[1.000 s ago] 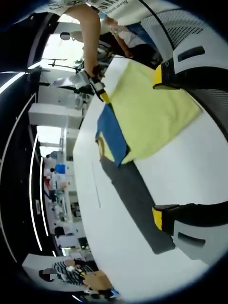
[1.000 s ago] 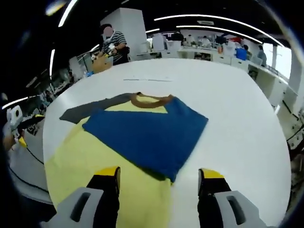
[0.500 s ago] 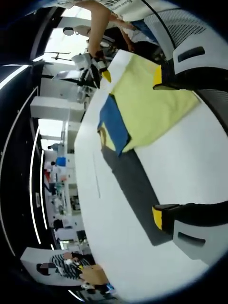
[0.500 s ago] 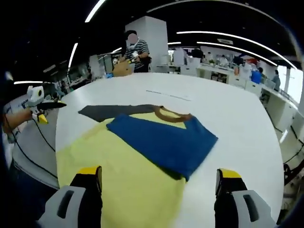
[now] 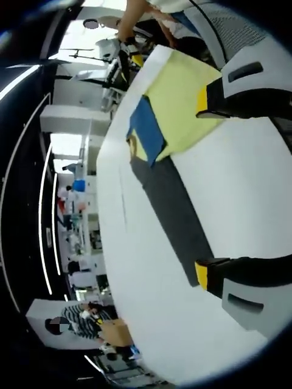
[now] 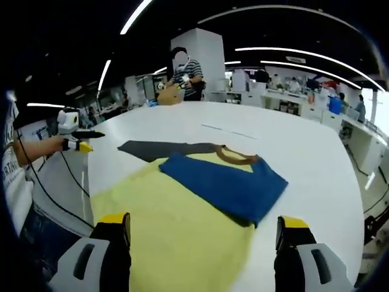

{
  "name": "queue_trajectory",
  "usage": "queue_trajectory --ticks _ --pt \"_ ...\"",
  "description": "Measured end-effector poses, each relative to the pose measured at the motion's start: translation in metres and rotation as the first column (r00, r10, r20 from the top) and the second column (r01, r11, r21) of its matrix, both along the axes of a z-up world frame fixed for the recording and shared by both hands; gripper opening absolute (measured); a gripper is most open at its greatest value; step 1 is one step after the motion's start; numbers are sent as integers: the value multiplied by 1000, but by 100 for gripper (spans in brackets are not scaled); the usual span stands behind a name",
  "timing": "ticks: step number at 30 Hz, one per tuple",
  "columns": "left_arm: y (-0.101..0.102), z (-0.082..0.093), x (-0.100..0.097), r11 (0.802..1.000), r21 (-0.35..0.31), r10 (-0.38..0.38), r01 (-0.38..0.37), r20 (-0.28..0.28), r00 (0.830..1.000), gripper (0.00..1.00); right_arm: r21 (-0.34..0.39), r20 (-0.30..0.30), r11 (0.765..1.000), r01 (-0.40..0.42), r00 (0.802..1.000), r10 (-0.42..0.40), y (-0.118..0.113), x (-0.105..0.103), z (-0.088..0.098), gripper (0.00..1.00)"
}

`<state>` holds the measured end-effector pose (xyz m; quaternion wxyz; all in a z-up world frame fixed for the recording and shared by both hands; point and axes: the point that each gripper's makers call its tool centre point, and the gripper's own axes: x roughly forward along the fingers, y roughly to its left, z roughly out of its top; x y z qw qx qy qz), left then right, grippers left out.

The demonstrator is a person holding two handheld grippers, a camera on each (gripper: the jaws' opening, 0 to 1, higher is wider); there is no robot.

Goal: Fold the garment on the visible template until the final outline fits inside the template.

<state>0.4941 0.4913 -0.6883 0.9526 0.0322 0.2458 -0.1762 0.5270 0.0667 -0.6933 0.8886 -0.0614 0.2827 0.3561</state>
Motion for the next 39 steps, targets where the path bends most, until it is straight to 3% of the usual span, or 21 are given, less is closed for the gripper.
queue_trajectory --ticks 8,17,20,24,30,32,39 --pt "36 -10 12 996 24 89 -89 -14 996 86 -3 -19 1000 -2 1000 2 -4 -15 -7 99" --pt "56 -16 32 975 28 220 -219 -24 975 75 17 -14 1000 5 1000 -5 -2 -20 -5 97" --pt "63 -25 36 958 28 285 -284 -60 957 67 26 -9 1000 -4 1000 4 -1 -21 -4 97" --pt "74 -38 41 941 94 332 -324 -89 939 57 19 -20 1000 -14 1000 14 0 -25 -7 96" --pt "90 -48 48 911 56 412 -408 -98 906 44 15 -32 1000 -11 999 11 0 -28 -12 95" --pt "97 -55 47 891 41 454 -452 -128 882 40 15 -32 1000 -8 999 8 0 -28 -12 95" --pt "109 -69 46 863 25 502 -505 -154 851 30 14 -28 1000 6 1000 -6 -2 -29 -10 94"
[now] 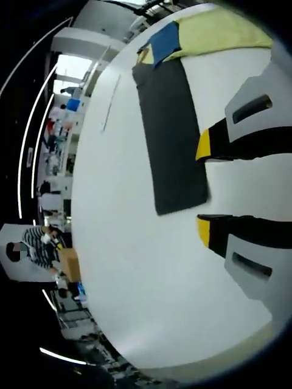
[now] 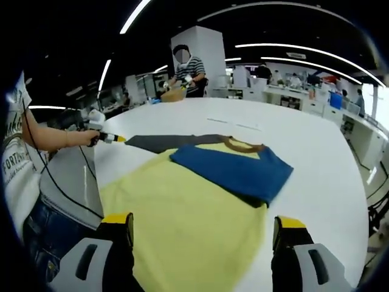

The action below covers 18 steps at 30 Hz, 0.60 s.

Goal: Fold the garment on the visible template until the final outline fits inside the template.

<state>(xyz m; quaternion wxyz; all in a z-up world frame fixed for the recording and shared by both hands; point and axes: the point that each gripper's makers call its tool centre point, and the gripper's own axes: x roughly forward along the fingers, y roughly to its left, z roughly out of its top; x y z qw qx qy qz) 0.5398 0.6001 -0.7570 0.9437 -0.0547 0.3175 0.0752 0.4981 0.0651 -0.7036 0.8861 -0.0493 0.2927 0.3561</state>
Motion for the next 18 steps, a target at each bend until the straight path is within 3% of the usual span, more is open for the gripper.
queue_trajectory --ticks 8,13,18 --pt "8 -7 2 996 -57 71 -70 4 997 17 7 -17 1000 14 1000 -14 0 -5 -5 92" --pt "8 -12 2 993 -71 93 -93 -12 996 13 15 -26 1000 24 999 -24 2 -7 -7 91" --pt "7 -13 7 979 -142 147 -144 8 989 10 19 -27 999 30 999 -30 3 -8 -7 91"
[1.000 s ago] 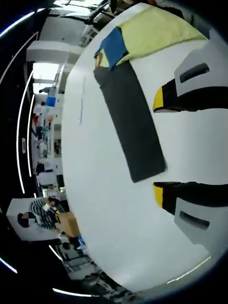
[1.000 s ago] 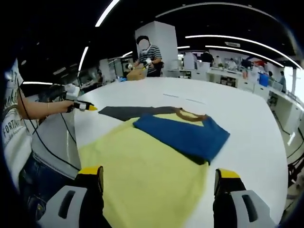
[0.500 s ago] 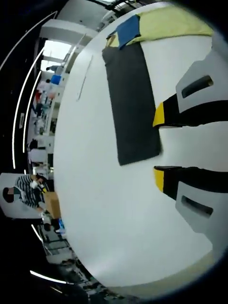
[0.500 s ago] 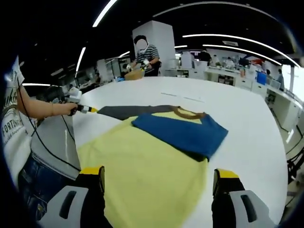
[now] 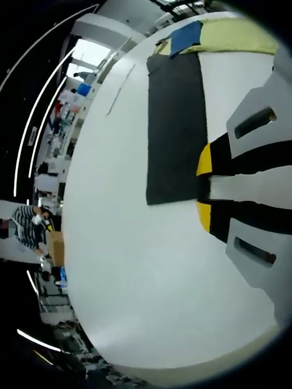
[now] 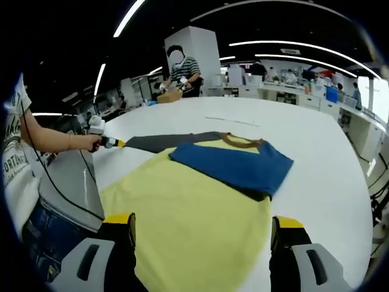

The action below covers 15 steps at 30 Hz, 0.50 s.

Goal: Fold the garment on the visible template until the final outline fits inside the template.

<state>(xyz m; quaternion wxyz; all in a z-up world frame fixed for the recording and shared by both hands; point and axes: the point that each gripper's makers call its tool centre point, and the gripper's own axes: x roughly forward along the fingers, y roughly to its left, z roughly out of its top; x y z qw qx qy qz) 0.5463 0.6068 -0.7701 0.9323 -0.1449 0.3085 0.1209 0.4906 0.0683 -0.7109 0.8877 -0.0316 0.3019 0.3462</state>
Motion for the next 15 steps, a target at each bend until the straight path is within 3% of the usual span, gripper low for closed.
queue_trajectory --ticks 8,10,15 --pt "2 -1 1 1000 -11 26 -26 -19 999 4 -3 -15 1000 -15 1000 15 4 -3 -3 92" --pt "3 -1 0 996 -66 66 -66 -3 998 2 -3 -15 1000 -17 1000 17 5 -4 -4 92" --pt "1 1 -1 999 -35 24 -24 -10 1000 1 -2 -18 1000 -26 1000 26 8 -4 -5 93"
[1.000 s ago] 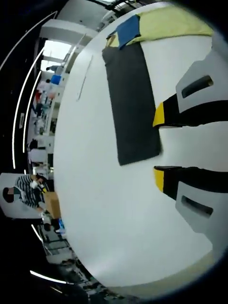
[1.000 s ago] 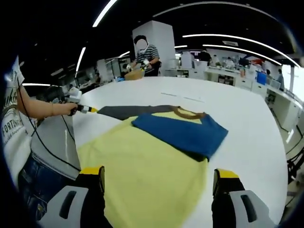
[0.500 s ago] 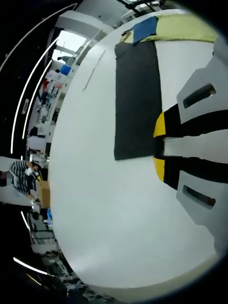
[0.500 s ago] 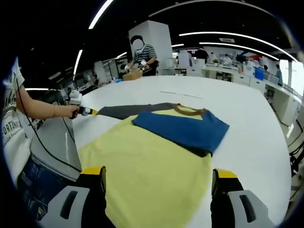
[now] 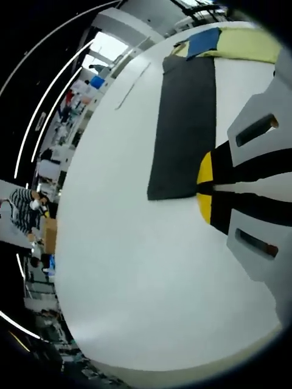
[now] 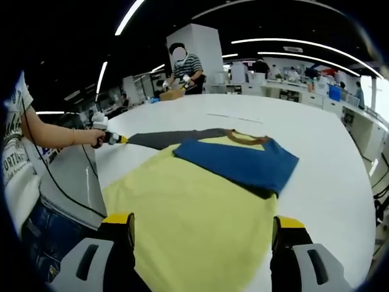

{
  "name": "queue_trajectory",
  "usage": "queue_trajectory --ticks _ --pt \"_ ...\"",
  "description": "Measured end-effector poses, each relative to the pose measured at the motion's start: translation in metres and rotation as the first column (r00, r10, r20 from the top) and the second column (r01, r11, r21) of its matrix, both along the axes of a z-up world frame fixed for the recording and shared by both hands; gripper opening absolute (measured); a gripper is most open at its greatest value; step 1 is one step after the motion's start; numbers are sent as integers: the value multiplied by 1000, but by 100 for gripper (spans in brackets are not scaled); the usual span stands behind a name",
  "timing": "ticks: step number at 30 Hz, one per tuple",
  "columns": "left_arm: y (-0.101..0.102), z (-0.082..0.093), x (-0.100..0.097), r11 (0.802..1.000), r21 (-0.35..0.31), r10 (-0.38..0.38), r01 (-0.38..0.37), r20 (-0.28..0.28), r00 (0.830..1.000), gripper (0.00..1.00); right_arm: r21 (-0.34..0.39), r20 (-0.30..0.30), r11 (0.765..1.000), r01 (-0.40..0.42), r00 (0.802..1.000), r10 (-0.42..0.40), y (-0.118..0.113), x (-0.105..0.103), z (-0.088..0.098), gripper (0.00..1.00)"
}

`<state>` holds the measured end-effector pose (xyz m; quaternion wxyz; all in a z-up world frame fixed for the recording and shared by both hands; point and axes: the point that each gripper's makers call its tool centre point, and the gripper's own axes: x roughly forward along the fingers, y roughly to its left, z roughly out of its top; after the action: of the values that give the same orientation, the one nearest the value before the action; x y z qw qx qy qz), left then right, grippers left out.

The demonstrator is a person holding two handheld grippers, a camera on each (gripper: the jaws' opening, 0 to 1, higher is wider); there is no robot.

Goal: Fold the garment on the visible template until the final outline fits inside the template.

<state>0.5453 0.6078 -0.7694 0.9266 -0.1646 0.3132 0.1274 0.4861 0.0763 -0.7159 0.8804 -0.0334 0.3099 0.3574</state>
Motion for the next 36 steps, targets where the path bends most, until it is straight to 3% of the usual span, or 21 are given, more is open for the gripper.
queue_trajectory --ticks 13,28,36 --pt "-7 23 8 999 -32 10 -7 99 995 1 -17 11 1000 -1 1000 1 -3 1 -1 99" --pt "-31 65 30 996 -15 -88 93 206 975 1 -19 20 1000 -14 1000 14 -2 1 0 99" --pt "-52 77 41 984 -4 -171 176 214 962 1 -17 27 1000 -17 999 17 -1 1 2 99"
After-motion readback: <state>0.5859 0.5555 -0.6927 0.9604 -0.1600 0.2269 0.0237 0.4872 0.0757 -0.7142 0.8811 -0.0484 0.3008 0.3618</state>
